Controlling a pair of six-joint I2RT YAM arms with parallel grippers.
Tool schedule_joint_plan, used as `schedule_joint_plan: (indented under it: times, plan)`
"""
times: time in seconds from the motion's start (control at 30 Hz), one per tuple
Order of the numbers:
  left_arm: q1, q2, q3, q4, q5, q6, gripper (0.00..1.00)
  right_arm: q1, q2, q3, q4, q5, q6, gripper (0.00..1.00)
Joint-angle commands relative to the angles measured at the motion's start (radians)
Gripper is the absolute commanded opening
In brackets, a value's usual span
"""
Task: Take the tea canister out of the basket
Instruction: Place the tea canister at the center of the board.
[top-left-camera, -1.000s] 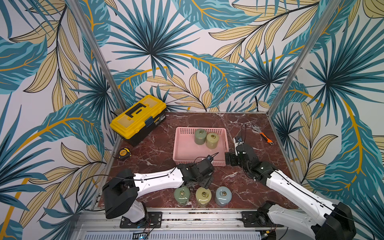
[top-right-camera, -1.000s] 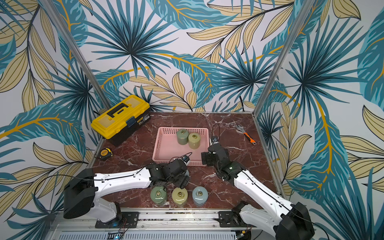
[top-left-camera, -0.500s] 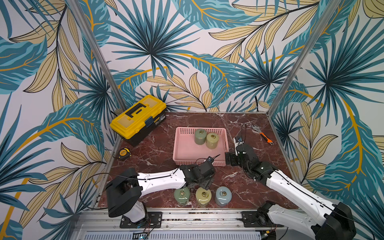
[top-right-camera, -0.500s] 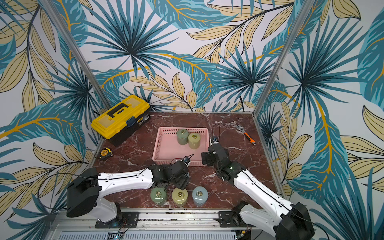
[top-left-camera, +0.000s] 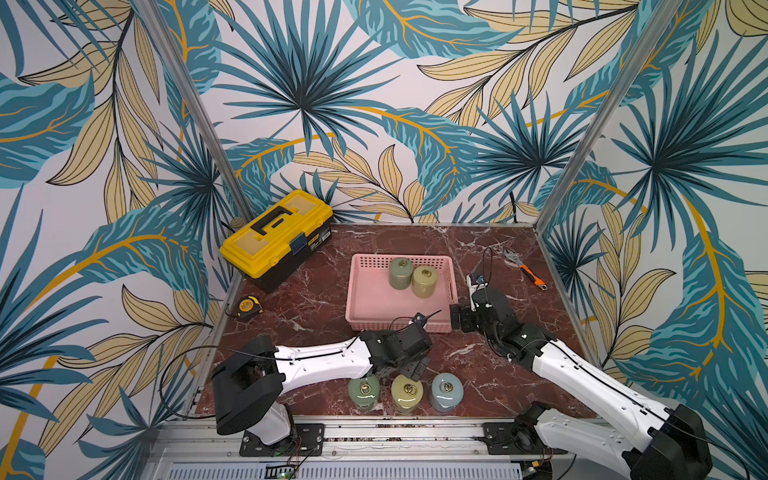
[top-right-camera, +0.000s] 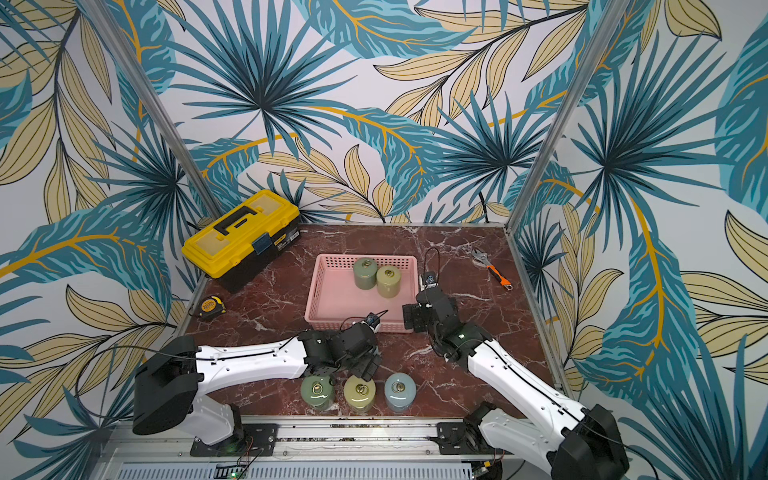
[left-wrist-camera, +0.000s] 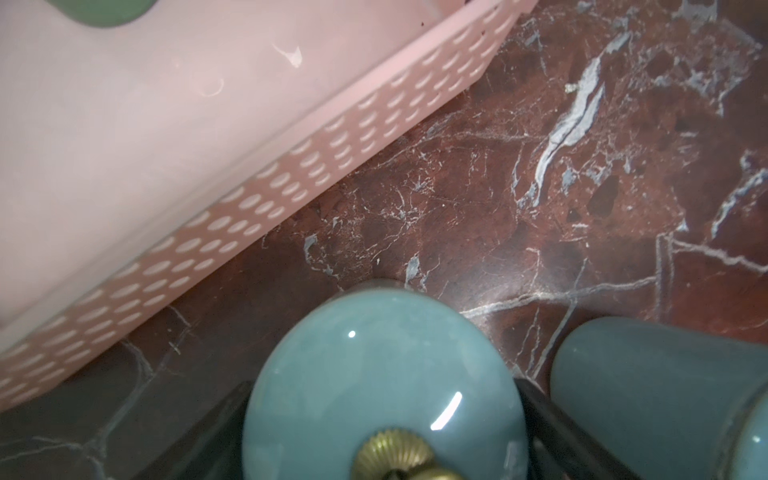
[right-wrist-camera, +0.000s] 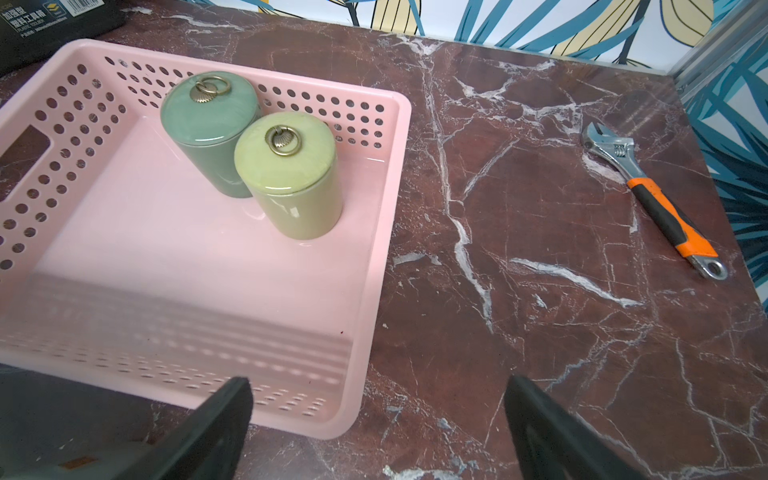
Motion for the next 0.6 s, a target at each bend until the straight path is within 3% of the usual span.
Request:
schedule_joint_plan:
  times: [0.0, 0.33, 0.57]
  plan:
    - [-0.004, -0.009, 0.023, -0.023, -0.023, -0.011, 1.00, -0.003, -0.017, -0.020, 0.011, 0.001, 0.011, 0.99]
    - [-0.003, -0.096, 0.068, -0.065, -0.020, -0.025, 1.00, -0.005, -0.011, 0.014, -0.015, -0.038, -0.005, 0.99]
    - [0.010, -0.173, 0.076, -0.055, -0.022, -0.016, 1.00, -0.008, 0.069, 0.103, -0.100, -0.161, -0.064, 0.99]
